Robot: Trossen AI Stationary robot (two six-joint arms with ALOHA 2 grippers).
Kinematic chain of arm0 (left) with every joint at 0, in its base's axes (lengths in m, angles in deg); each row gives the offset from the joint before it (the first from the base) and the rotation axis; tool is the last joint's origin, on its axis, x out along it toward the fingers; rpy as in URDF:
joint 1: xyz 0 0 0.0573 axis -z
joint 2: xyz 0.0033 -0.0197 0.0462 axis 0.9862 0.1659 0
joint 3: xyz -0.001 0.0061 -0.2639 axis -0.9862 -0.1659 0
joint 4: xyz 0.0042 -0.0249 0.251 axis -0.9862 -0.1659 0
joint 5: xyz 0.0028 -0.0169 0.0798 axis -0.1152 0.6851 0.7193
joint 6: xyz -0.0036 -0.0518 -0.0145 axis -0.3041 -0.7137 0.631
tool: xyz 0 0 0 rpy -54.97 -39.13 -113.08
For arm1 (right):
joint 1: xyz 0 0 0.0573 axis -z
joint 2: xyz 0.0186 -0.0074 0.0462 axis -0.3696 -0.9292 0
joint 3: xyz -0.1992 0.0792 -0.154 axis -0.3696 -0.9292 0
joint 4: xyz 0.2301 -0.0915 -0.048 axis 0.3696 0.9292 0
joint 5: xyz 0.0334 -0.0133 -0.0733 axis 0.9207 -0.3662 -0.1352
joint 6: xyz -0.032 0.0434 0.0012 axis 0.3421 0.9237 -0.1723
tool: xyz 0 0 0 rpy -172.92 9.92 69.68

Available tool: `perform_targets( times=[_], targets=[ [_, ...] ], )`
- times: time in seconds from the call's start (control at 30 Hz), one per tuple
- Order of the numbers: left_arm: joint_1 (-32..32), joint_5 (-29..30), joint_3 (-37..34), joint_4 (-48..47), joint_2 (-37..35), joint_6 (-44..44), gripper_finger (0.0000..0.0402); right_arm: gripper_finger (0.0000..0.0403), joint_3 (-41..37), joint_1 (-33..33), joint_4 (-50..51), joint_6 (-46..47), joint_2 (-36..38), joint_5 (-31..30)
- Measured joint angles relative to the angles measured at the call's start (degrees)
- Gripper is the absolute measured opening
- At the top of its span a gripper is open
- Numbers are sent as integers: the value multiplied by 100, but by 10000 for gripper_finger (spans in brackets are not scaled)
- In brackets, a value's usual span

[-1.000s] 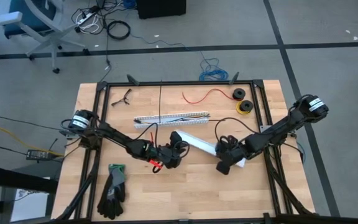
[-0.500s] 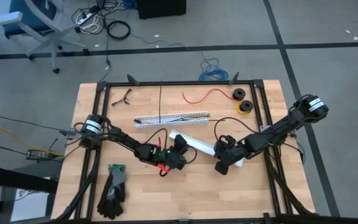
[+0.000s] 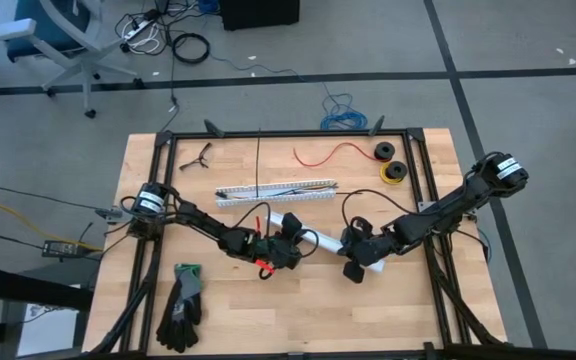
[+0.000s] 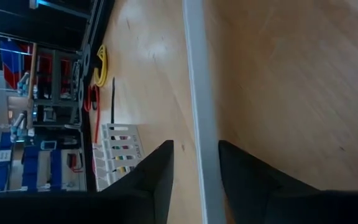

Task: Ziptie cables
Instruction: Close the white cable duct

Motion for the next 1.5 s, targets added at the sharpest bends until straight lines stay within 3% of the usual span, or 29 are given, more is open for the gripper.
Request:
perform_targets(
  times=[0.33, 0.5, 0.63, 0.9, 1.0, 1.2, 1.5],
  targets=[
    [-19, -115, 0, -57, -2, -34, 15, 1, 2, 0, -126, -80, 2, -2],
    [-96, -134, -11, -180, -48, -608, 13, 1, 4, 0, -122, -56, 8, 103],
    [-130, -400, 277, -933, -102, -1066, 10, 1, 4, -7, 121, 20, 158, 160],
    [-189, -1376, 1457, -3049, -127, -1716, 6, 1, 4, -341, 795, 14, 1074, -794],
    [-191, -1385, 1695, -3256, -127, -1739, 6, 0, 4, -402, 975, 136, 1301, -985],
    [-187, -1435, 1777, -3316, -179, -1921, 6, 4, 4, -402, 960, 186, 1310, -661],
    [-320, -2217, 1779, -3845, -335, -2368, 6, 23, 4, -567, 668, 193, 1285, -568]
  ],
)
